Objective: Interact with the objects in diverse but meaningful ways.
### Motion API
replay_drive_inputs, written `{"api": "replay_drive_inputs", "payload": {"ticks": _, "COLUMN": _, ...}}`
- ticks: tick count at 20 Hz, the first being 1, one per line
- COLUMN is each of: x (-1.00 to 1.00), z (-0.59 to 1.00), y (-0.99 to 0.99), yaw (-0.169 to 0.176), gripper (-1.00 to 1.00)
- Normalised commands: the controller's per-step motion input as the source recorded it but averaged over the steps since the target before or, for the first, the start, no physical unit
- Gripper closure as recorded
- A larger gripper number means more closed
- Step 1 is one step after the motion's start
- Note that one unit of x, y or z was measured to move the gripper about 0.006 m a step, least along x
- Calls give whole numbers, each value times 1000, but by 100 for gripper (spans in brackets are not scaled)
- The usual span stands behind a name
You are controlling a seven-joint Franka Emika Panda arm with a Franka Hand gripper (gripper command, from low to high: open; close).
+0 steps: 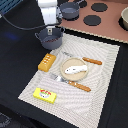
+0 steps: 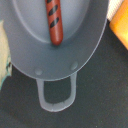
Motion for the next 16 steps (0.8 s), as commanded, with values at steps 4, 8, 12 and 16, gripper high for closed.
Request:
{"api": "replay_drive_inputs", "payload": {"ticks": 4, "x": 658, "z": 9, "y": -263, "yaw": -35, "gripper": -100}}
{"api": "replay_drive_inputs", "payload": {"ticks": 8, "x": 489, "z": -99, "y": -254, "yaw": -13, "gripper": -100}}
{"api": "replay_drive_inputs", "payload": {"ticks": 12, "x": 238, "z": -269, "y": -216, "yaw": 0, "gripper": -100}}
{"api": "replay_drive_inputs", "payload": {"ticks": 16, "x": 228, "z": -301, "y": -111, "yaw": 0, "gripper": -100}}
